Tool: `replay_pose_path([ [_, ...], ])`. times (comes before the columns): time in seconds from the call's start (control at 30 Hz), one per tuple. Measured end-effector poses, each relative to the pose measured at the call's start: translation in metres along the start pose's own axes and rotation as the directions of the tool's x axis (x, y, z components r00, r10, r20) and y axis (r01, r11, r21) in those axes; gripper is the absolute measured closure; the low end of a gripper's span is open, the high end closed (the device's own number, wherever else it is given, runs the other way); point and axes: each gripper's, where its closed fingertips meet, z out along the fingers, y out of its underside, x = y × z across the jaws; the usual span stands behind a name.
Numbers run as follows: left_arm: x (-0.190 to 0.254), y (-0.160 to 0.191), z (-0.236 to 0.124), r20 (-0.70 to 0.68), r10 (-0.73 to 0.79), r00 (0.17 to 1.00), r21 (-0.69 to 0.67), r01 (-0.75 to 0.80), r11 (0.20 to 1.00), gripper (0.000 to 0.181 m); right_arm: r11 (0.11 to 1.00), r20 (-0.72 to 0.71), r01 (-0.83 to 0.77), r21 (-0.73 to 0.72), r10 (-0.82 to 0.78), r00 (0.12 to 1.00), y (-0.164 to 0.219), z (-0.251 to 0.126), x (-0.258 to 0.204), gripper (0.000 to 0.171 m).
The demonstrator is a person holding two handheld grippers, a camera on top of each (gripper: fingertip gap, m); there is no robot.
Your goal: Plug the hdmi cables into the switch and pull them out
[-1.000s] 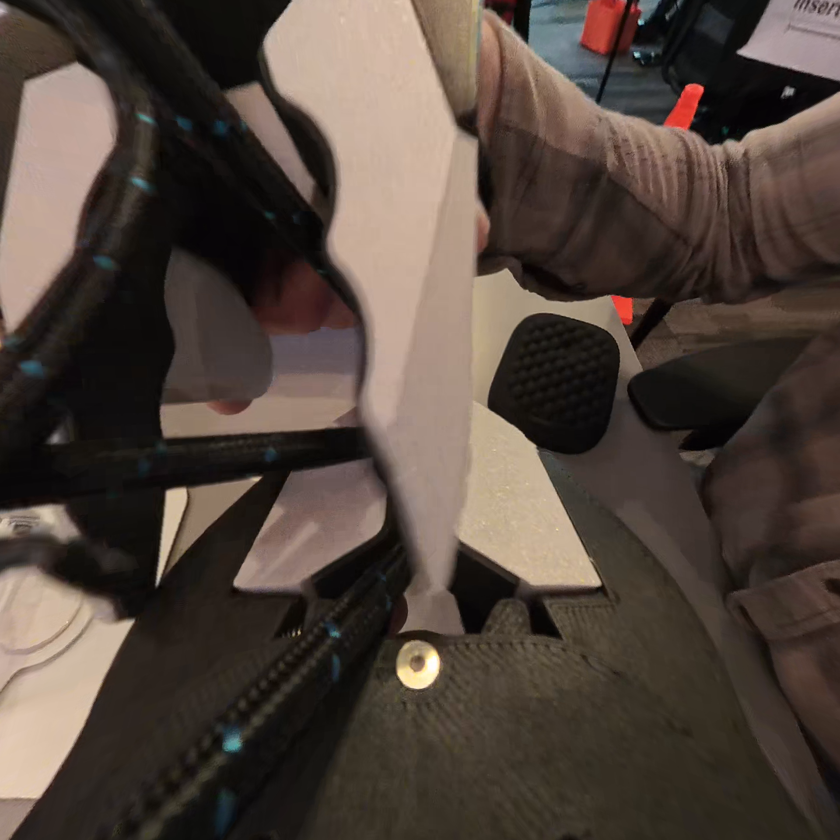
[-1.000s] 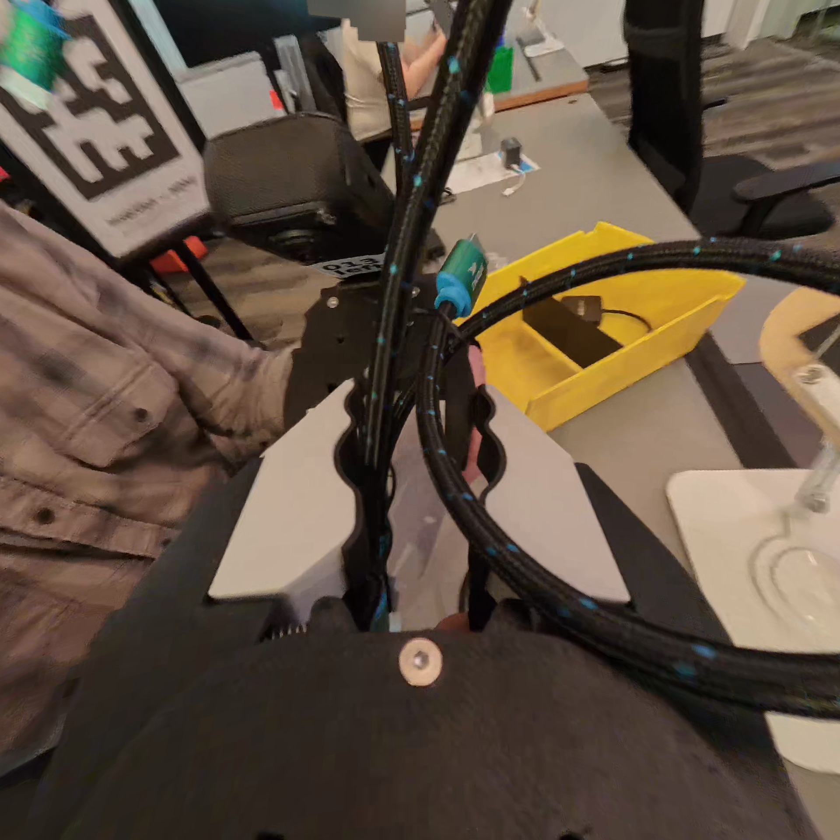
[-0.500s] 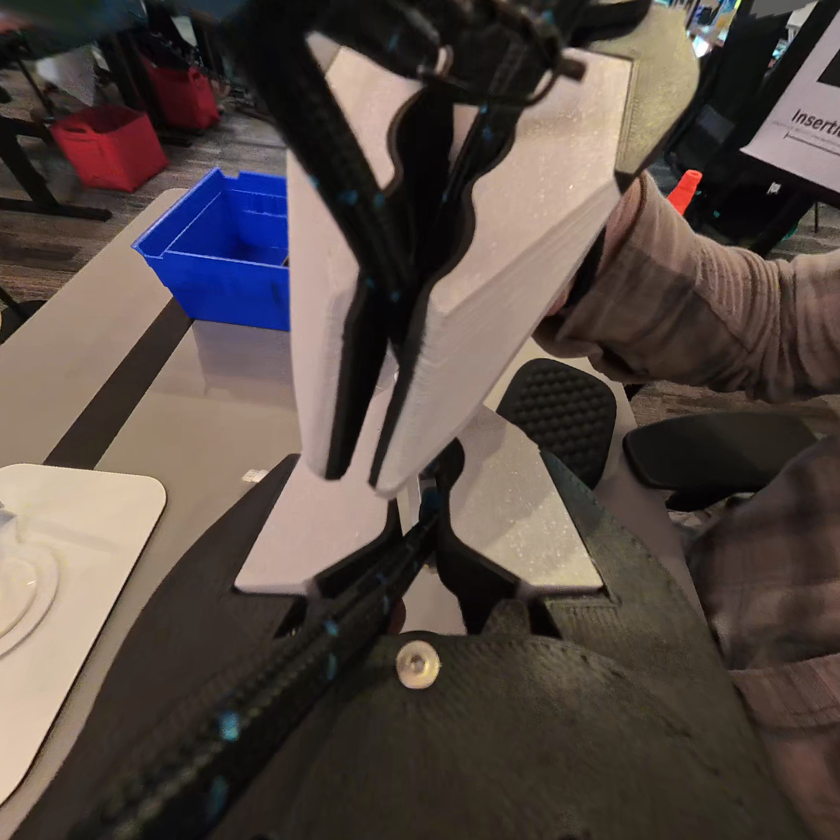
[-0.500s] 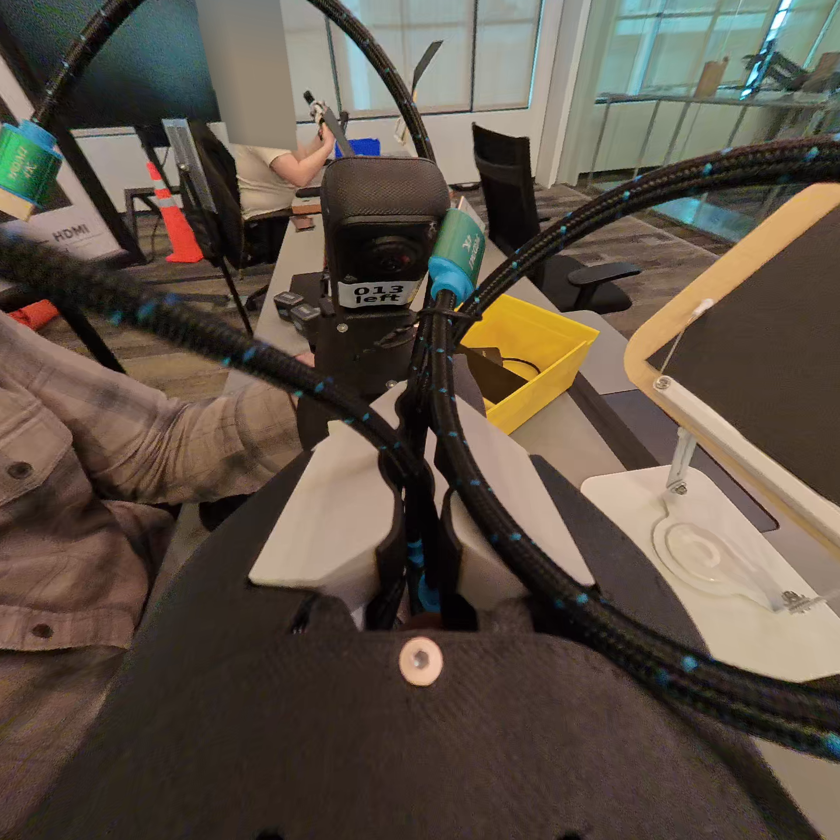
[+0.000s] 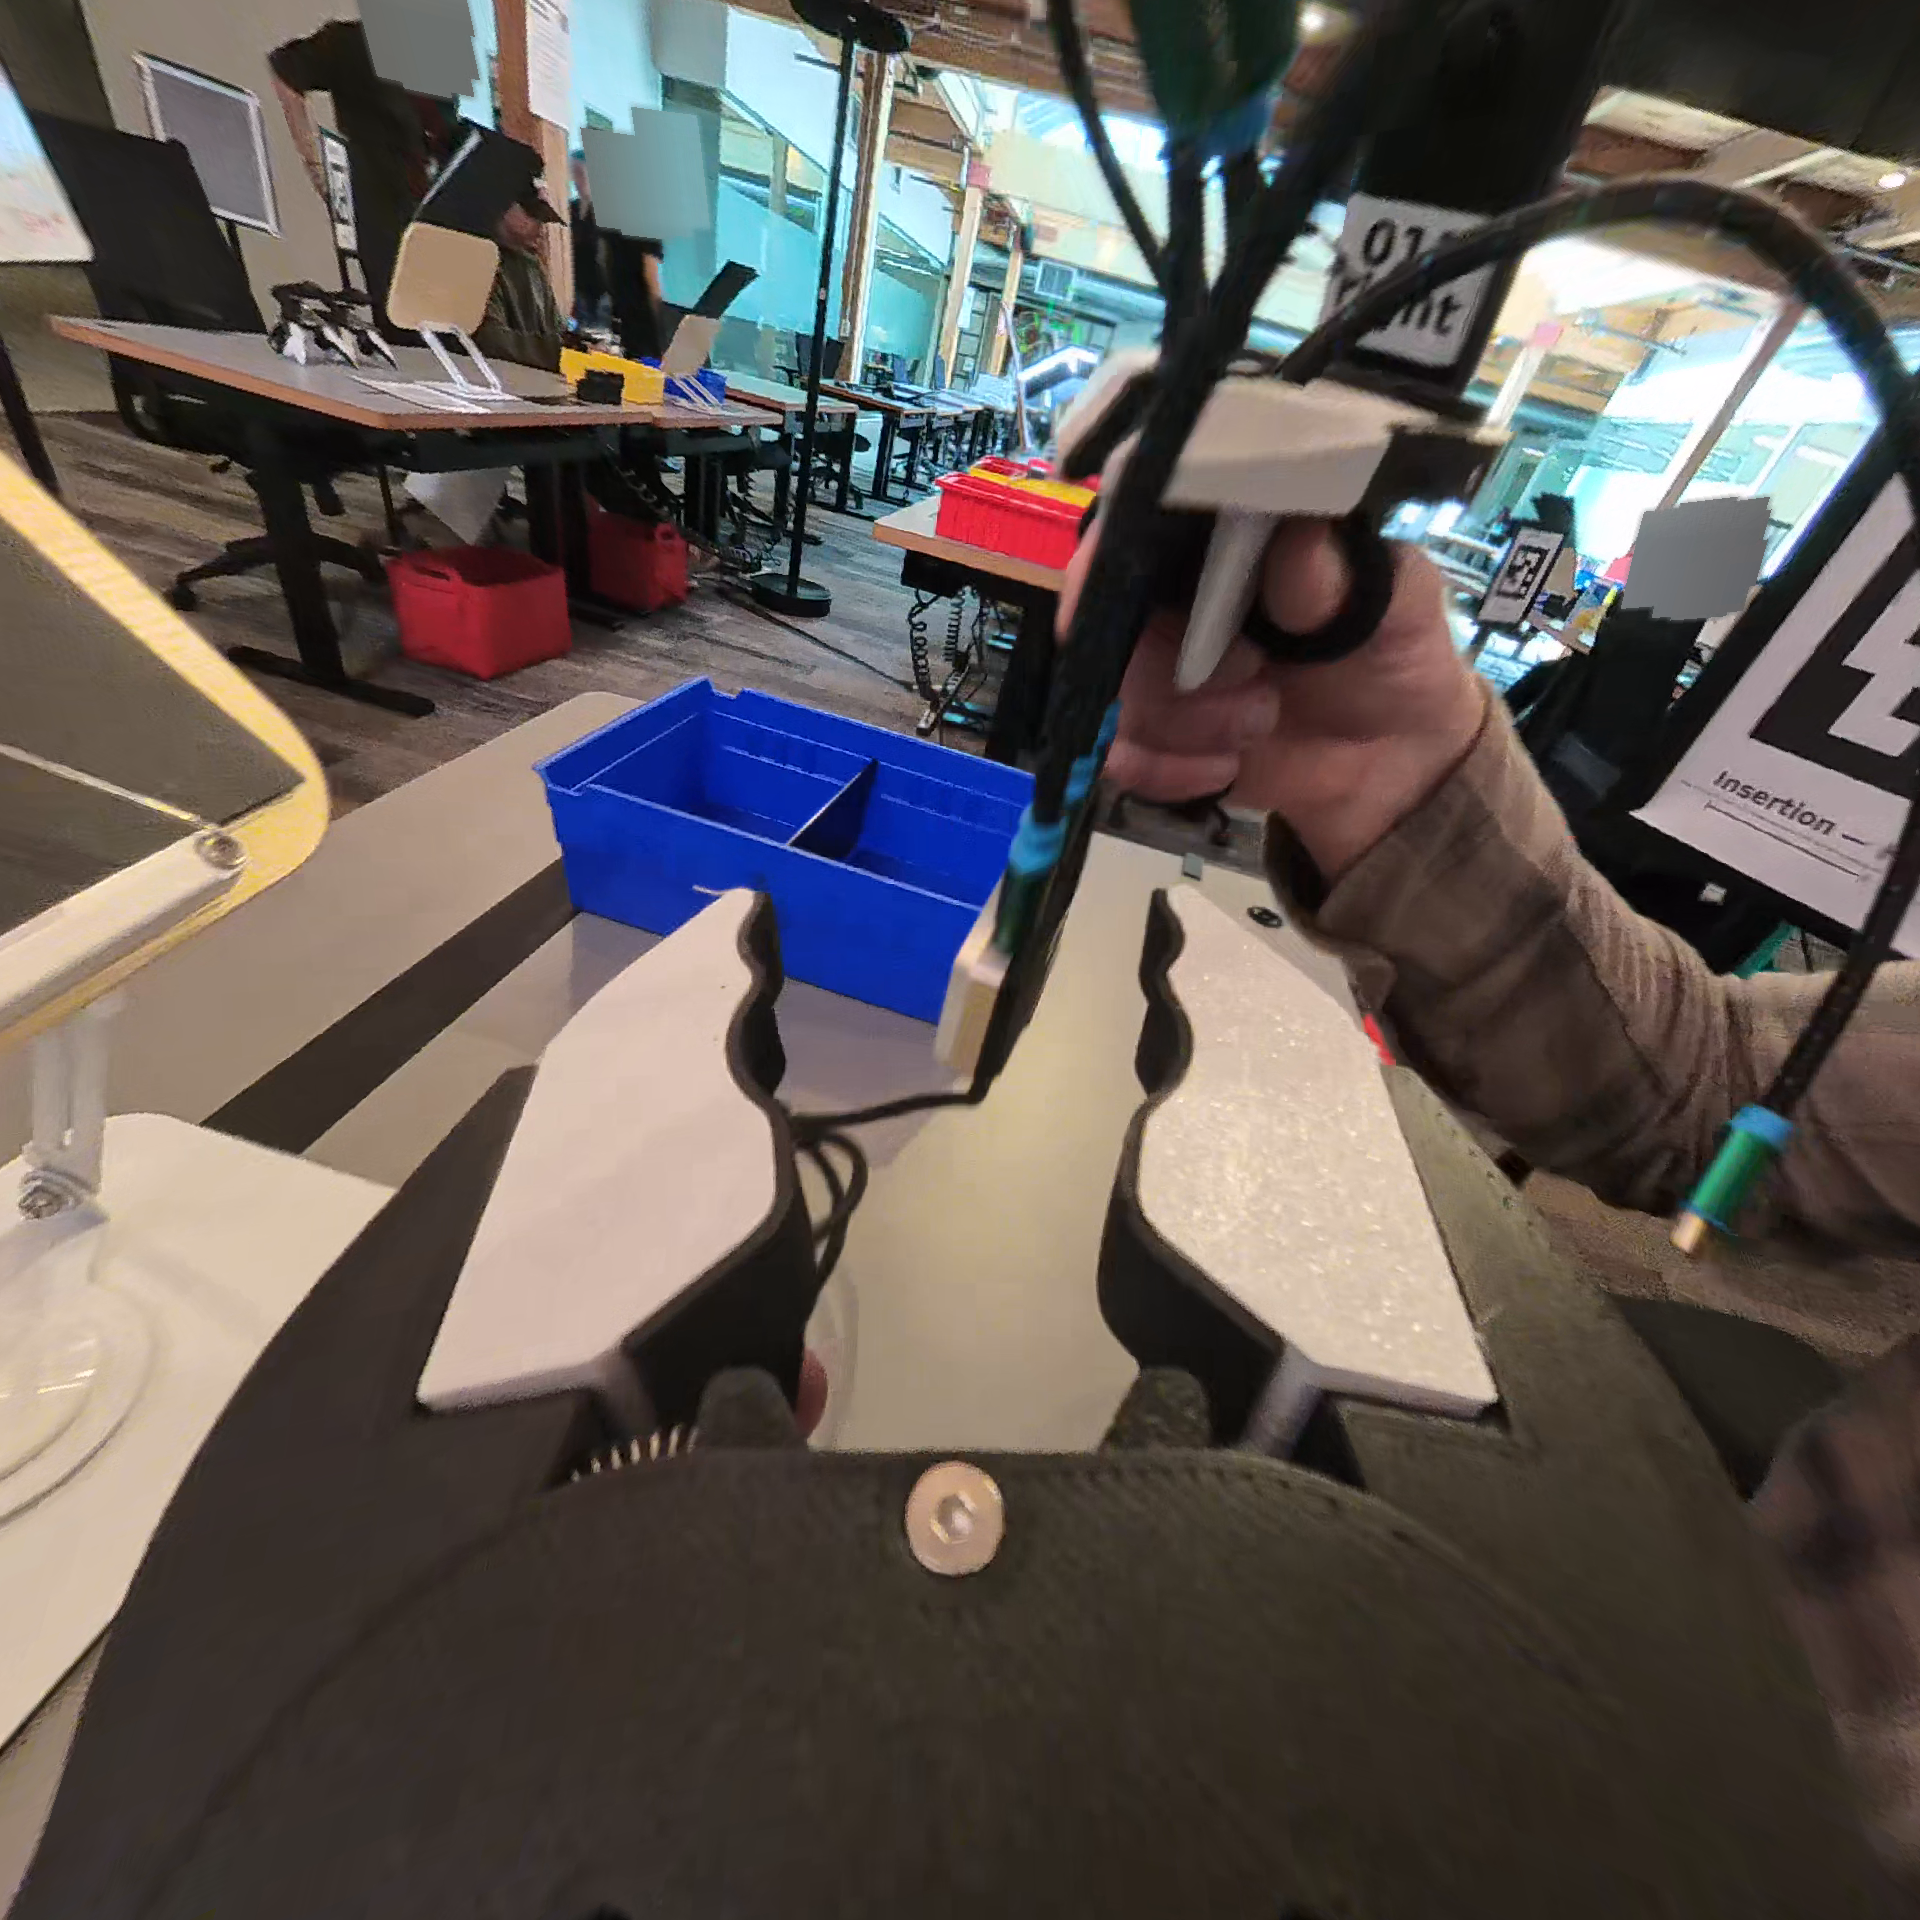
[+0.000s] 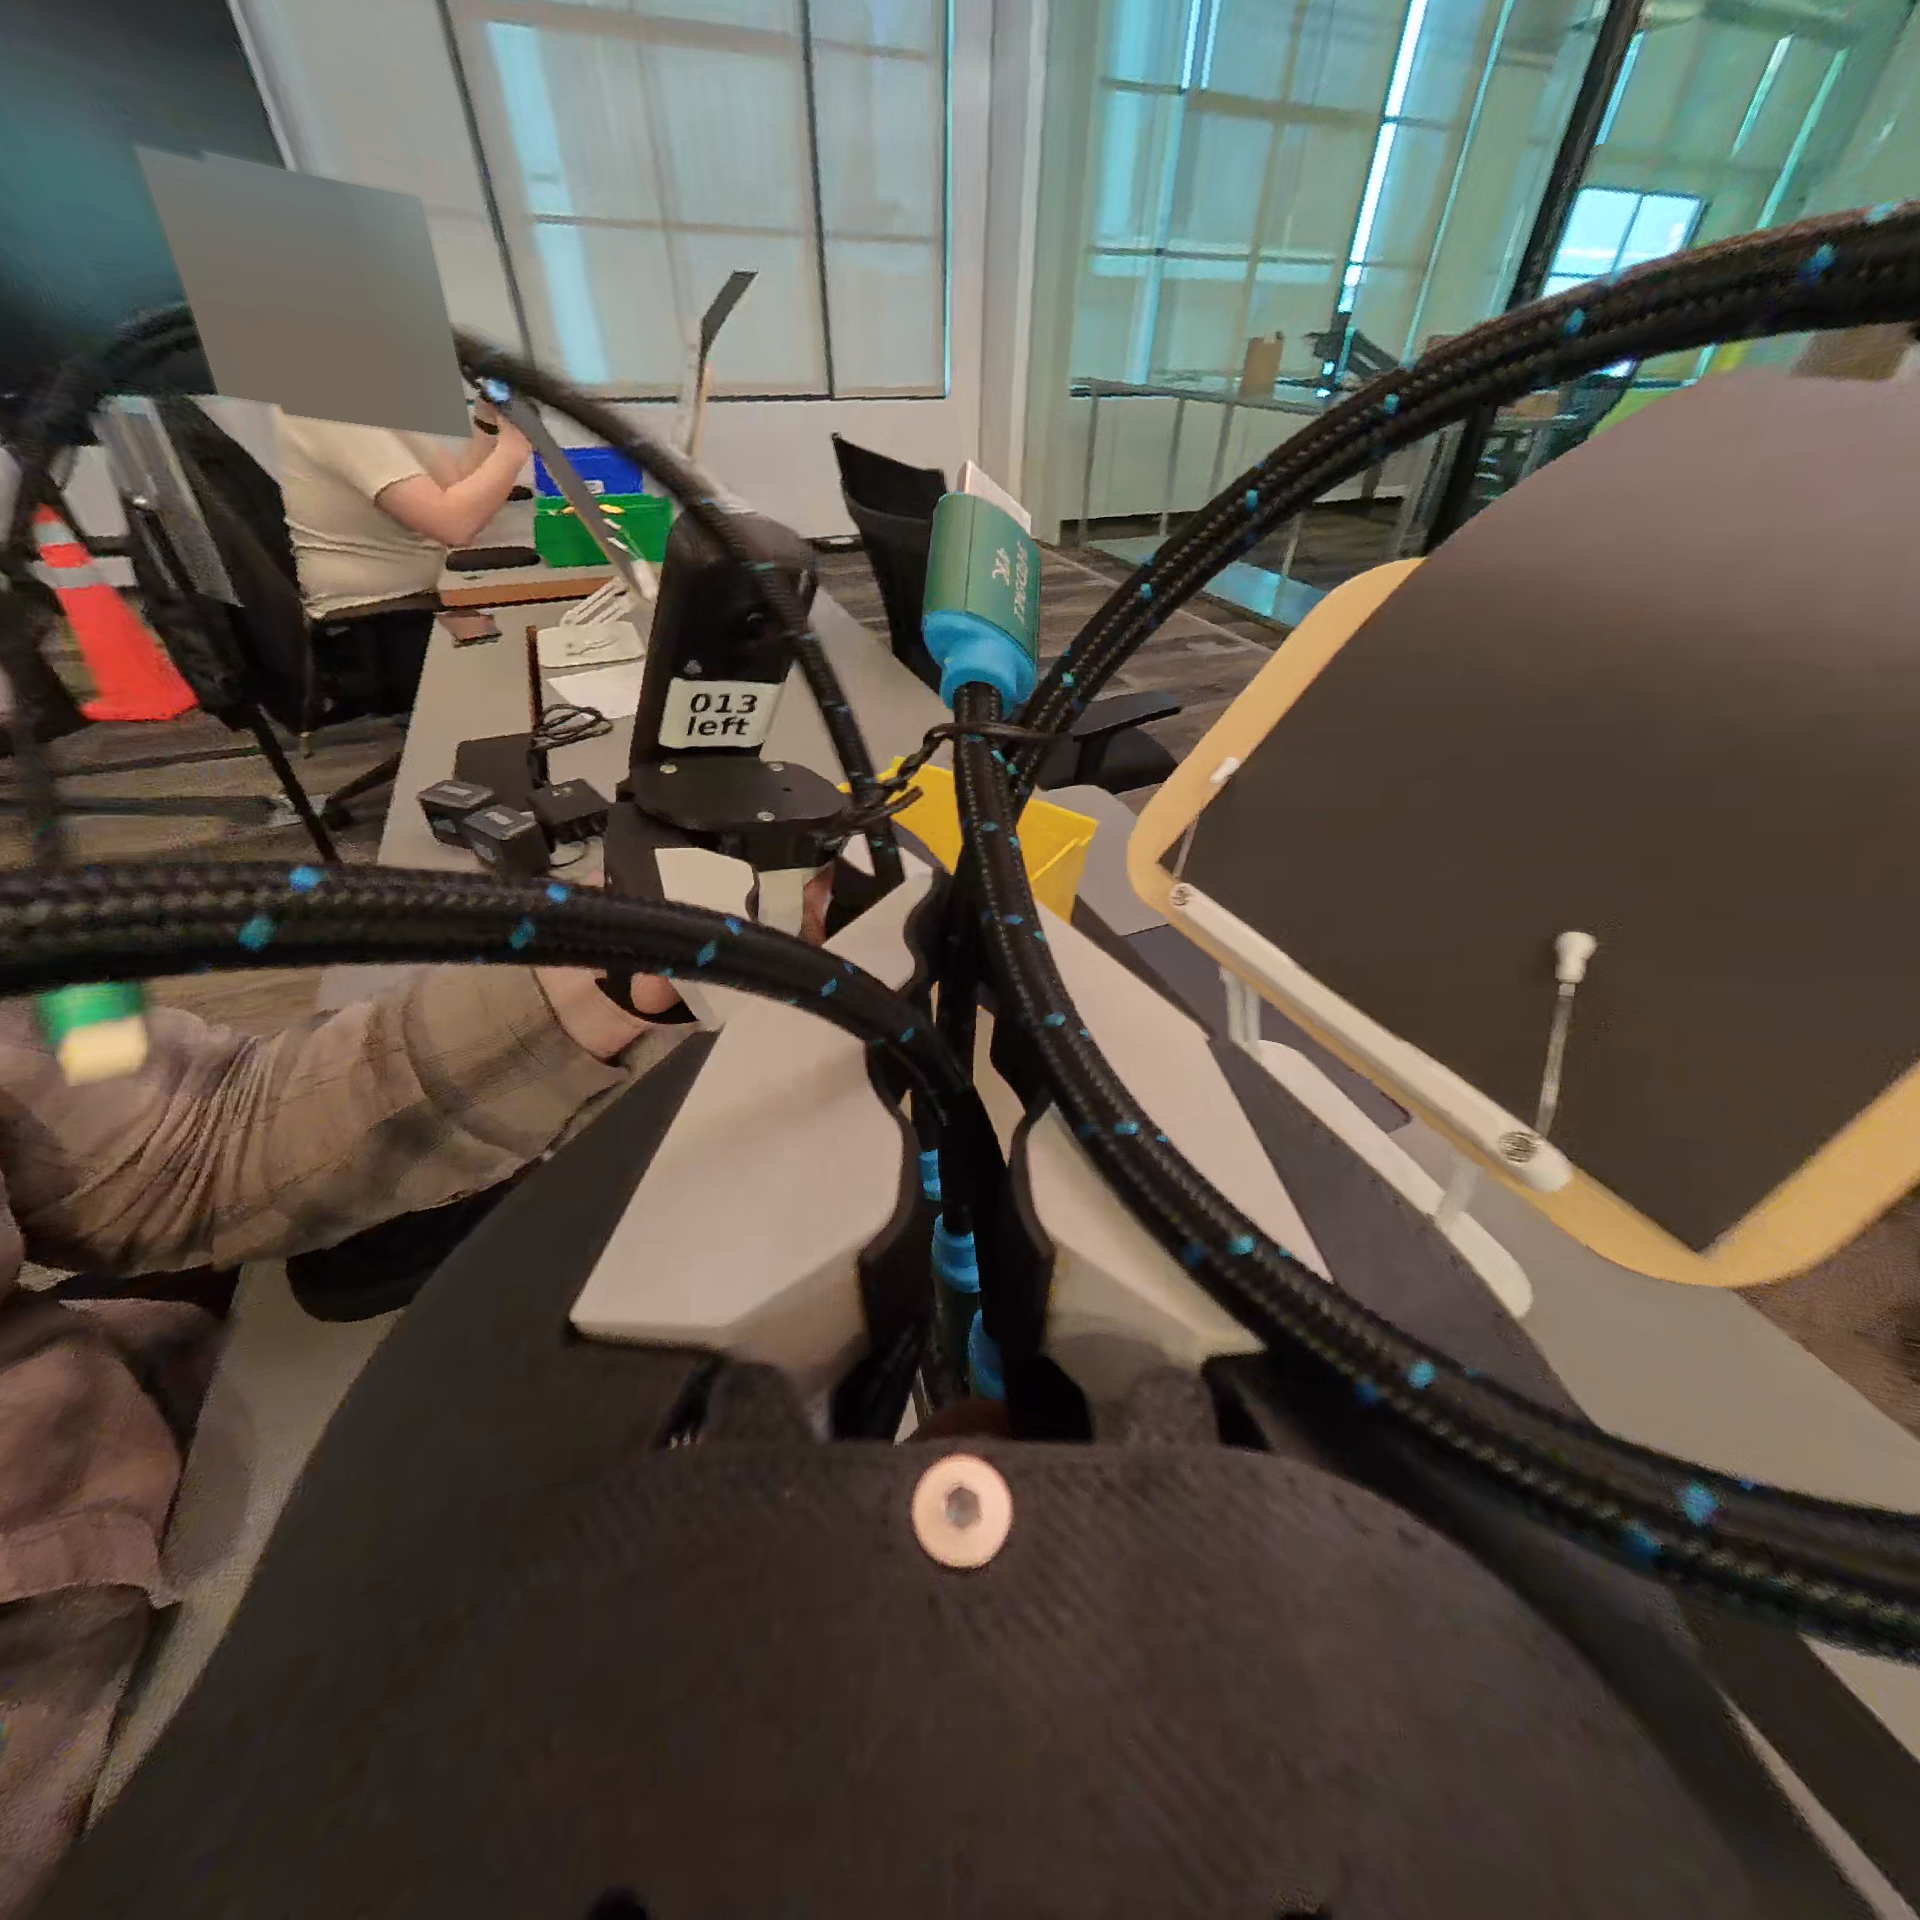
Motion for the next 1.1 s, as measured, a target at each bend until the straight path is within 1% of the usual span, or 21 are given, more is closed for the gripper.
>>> replay_pose_path([
  [0.17, -0.017, 0.001, -0.012, 0.042, -0.021, 0.999, 0.004, 0.02, 1.0, 0.118, 0.998, -0.085, 0.055, 0.007, -0.055, 0.995, -0.037, -0.032, 0.026, 0.171],
  [0.23, -0.024, 0.003, -0.016, 0.071, -0.009, 0.997, -0.01, 0.009, 1.0, 0.121, 0.996, -0.13, 0.084, -0.005, -0.084, 0.988, -0.057, -0.047, 0.041, 0.171],
  [0.37, -0.034, 0.005, -0.019, 0.091, -0.031, 0.995, -0.002, 0.031, 1.0, 0.124, 0.993, -0.215, 0.117, -0.019, -0.119, 0.969, -0.1, -0.075, 0.074, 0.171],
  [0.6, -0.05, 0.015, -0.021, 0.126, -0.059, 0.99, -0.02, 0.062, 0.998, 0.126, 0.988, -0.322, 0.148, -0.053, -0.158, 0.934, -0.157, -0.101, 0.128, 0.171],
  [0.83, -0.065, 0.024, -0.024, 0.152, -0.093, 0.984, -0.024, 0.098, 0.995, 0.126, 0.987, -0.431, 0.16, -0.026, -0.155, 0.889, -0.213, -0.135, 0.174, 0.171],
  [0.9, -0.071, 0.027, -0.024, 0.163, -0.106, 0.981, -0.025, 0.112, 0.993, 0.126, 0.989, -0.46, 0.141, -0.037, -0.142, 0.876, -0.215, -0.143, 0.189, 0.17],
  [0.97, -0.073, 0.03, -0.023, 0.159, -0.119, 0.98, -0.027, 0.125, 0.992, 0.126, 0.994, -0.481, 0.101, -0.042, -0.109, 0.87, -0.206, -0.148, 0.207, 0.17],
  [1.03, -0.075, 0.033, -0.023, 0.169, -0.117, 0.979, -0.035, 0.125, 0.992, 0.126, 0.997, -0.5, 0.049, -0.06, -0.072, 0.863, -0.185, -0.151, 0.227, 0.17],
  [1.1, -0.075, 0.035, -0.022, 0.166, -0.121, 0.979, -0.042, 0.13, 0.991, 0.126, 0.996, -0.519, -0.022, -0.086, -0.026, 0.854, -0.155, -0.154, 0.247, 0.17],
])
